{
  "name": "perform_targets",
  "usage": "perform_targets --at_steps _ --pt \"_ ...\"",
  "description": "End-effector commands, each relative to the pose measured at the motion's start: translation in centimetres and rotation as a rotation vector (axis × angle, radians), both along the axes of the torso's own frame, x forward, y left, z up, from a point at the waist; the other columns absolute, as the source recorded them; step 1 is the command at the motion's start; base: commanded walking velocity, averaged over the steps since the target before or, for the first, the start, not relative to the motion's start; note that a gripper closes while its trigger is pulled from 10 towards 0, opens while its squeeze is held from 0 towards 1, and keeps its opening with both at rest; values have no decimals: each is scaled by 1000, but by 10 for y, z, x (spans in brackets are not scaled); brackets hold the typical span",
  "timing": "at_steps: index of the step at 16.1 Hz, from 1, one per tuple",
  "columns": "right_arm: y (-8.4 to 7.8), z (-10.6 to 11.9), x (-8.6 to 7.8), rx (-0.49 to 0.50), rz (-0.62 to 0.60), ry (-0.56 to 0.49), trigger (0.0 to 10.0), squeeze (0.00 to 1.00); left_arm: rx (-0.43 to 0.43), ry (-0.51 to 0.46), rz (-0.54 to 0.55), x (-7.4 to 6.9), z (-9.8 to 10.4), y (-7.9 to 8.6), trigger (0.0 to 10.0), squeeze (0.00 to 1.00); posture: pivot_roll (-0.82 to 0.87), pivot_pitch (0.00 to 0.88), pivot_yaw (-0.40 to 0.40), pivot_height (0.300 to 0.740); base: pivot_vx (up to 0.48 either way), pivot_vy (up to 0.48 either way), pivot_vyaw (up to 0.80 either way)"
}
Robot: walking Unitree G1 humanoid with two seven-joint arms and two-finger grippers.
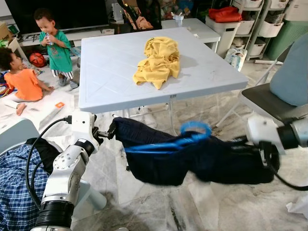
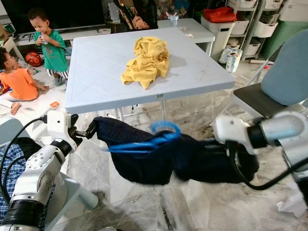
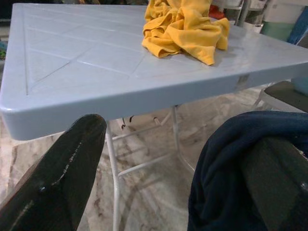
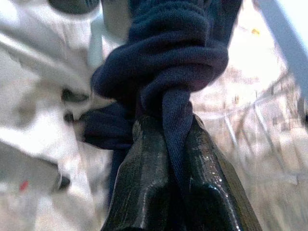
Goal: Hang hanger
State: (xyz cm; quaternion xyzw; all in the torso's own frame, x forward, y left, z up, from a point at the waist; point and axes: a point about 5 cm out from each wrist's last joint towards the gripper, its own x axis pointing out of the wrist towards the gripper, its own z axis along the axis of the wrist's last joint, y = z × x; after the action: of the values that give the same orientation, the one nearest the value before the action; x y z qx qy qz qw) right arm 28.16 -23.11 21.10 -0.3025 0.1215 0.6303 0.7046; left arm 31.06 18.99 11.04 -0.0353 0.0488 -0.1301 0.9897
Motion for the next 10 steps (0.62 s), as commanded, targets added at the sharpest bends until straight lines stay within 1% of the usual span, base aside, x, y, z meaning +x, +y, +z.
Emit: perform_targets --at_steps 1,2,5,6,7,8,9,10 --pt "9 35 1 176 36 -40 10000 0 18 22 -5 -1 -4 -2 10000 0 -118 0 34 740 0 0 0" --pt "15 55 -1 319 75 -29 10000 0 25 48 -29 -3 -11 -9 10000 0 -118 0 34 740 0 0 0" --pt "20 75 -2 510 113 19 10000 0 35 54 -69 -6 -16 -20 10000 0 -117 0 27 740 0 0 0" --pt "22 79 1 569 101 18 10000 0 36 55 -84 -7 -17 -23 10000 0 -116 0 27 740 0 0 0" --pt "26 82 8 646 42 24 10000 0 27 46 -118 -9 -16 -27 10000 0 -115 0 27 740 0 0 0" --pt "32 79 18 676 -38 31 10000 0 17 36 -163 -13 -15 -31 10000 471 -114 0 27 740 0 0 0" --pt "40 62 30 620 -156 15 10000 0 0 22 -224 -18 -12 -38 10000 1000 -113 0 28 740 0 0 0" --pt "48 43 38 534 -238 -14 10000 0 -2 14 -279 -21 -10 -44 10000 1000 -110 0 26 740 0 0 0"
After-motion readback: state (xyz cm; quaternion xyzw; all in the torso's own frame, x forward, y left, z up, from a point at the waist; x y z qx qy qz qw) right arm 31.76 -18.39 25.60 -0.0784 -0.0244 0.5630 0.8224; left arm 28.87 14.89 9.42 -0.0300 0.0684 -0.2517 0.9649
